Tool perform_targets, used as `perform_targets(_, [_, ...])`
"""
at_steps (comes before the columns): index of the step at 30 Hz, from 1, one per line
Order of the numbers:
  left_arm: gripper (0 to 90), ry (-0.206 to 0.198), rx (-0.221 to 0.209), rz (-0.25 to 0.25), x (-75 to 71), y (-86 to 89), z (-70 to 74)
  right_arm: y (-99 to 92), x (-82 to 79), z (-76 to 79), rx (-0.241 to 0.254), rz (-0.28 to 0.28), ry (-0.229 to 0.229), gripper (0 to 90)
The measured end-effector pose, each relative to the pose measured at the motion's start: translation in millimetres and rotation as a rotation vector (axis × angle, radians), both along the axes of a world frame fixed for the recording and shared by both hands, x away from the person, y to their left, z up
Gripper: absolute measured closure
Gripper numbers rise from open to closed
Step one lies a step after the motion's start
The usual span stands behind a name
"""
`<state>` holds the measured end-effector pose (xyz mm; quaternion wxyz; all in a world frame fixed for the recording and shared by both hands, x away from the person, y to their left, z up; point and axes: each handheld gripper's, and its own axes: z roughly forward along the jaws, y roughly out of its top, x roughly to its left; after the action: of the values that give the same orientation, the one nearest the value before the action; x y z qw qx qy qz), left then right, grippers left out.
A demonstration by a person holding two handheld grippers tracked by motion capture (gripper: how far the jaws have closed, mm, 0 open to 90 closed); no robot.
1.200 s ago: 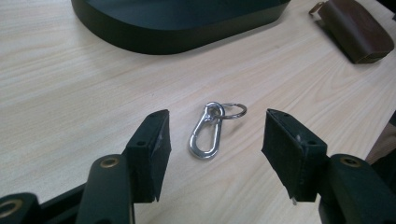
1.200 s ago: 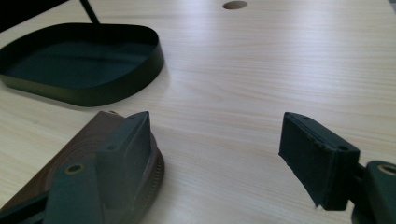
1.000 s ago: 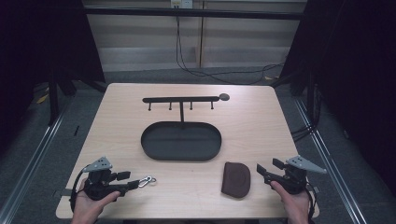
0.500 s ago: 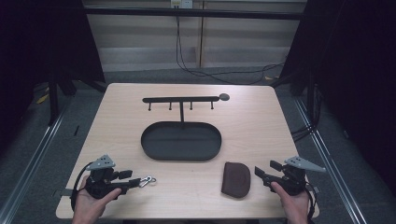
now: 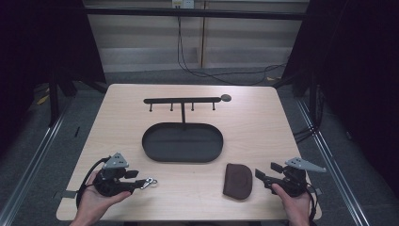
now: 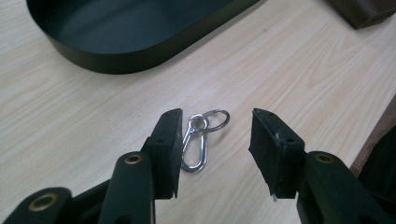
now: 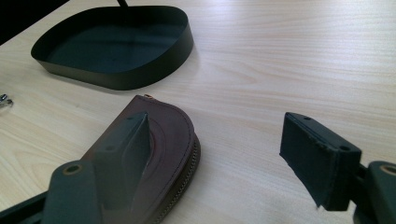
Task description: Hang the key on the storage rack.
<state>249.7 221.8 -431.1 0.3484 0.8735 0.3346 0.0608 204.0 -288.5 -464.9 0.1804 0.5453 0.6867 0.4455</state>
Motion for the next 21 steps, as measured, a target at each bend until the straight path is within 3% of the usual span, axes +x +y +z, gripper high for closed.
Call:
perform_targets(12, [60.8, 0.022, 0.067, -0.054, 9.8, -10.4, 14.0, -2.7, -0.6, 1.1, 0.017, 0.007, -0.001, 24.2])
perform_targets(21, [62.5, 0.058, 0.134, -0.103, 21.6, -19.0, 11.1, -1.6, -0.6, 0.6, 0.011, 0.012, 0.006, 24.2])
